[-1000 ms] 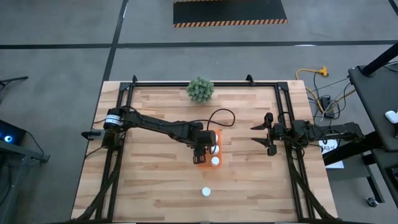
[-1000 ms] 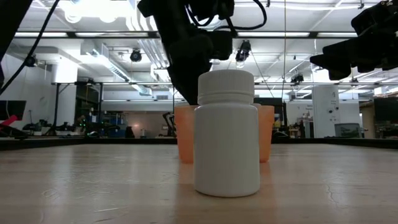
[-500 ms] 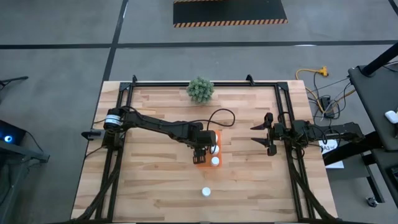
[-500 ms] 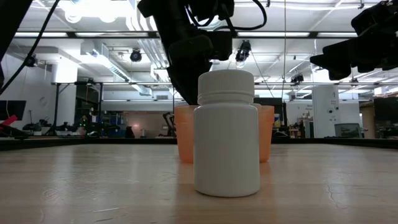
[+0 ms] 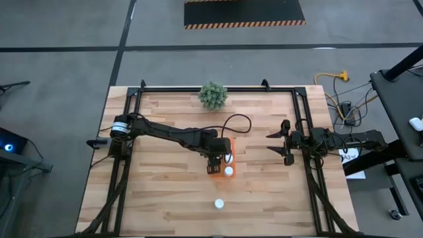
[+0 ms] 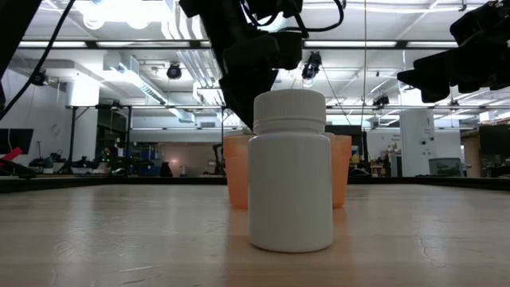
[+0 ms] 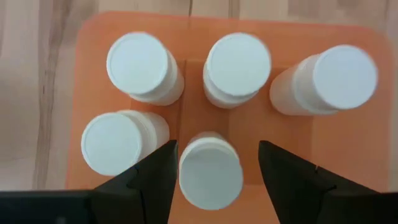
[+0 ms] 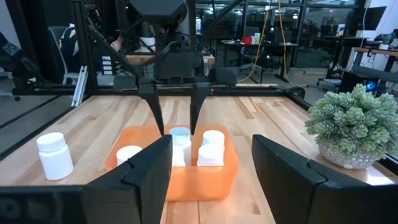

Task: Pick and place pill bottles into a basket
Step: Put the white pill bottle into the orange bin

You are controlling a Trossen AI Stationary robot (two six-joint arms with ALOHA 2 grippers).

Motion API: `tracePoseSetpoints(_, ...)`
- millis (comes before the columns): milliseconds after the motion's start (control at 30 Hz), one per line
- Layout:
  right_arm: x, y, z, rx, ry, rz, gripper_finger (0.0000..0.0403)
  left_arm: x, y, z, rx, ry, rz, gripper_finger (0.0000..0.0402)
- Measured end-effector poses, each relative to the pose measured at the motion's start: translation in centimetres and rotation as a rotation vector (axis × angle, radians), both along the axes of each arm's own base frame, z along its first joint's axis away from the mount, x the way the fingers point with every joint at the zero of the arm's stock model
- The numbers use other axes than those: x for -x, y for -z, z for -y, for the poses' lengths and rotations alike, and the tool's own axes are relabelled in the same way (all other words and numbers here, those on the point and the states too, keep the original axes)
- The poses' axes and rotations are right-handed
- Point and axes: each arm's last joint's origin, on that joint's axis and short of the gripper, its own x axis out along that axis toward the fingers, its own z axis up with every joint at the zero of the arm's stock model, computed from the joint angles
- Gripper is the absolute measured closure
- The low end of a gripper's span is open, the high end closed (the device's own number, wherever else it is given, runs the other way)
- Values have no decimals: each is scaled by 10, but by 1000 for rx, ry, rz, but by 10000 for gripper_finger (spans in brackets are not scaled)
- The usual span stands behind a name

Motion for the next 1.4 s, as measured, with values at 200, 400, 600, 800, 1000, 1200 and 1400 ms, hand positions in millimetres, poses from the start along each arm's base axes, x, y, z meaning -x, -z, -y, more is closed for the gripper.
tracePoseSetpoints(200,0,0,0,-1,0,0,193,-1,-4,9,5,22,13,195)
tracePoseSetpoints(400,0,0,0,-1,0,0,193,1,-5,27,14,69,15,195)
tracePoseSetpoints(600,0,0,0,0,0,0,193,1,-17,53,34,110,58,195)
tracePoseSetpoints(800,0,0,0,-2,0,0,193,-2,-30,83,65,194,179,195)
tracePoseSetpoints(1000,0,0,0,0,0,0,193,0,-36,110,69,359,257,195)
tracePoseSetpoints(1200,0,0,0,-1,0,0,193,7,-36,129,31,474,264,195)
tracePoseSetpoints(1400,0,0,0,-2,0,1,193,15,-36,147,1,580,266,195)
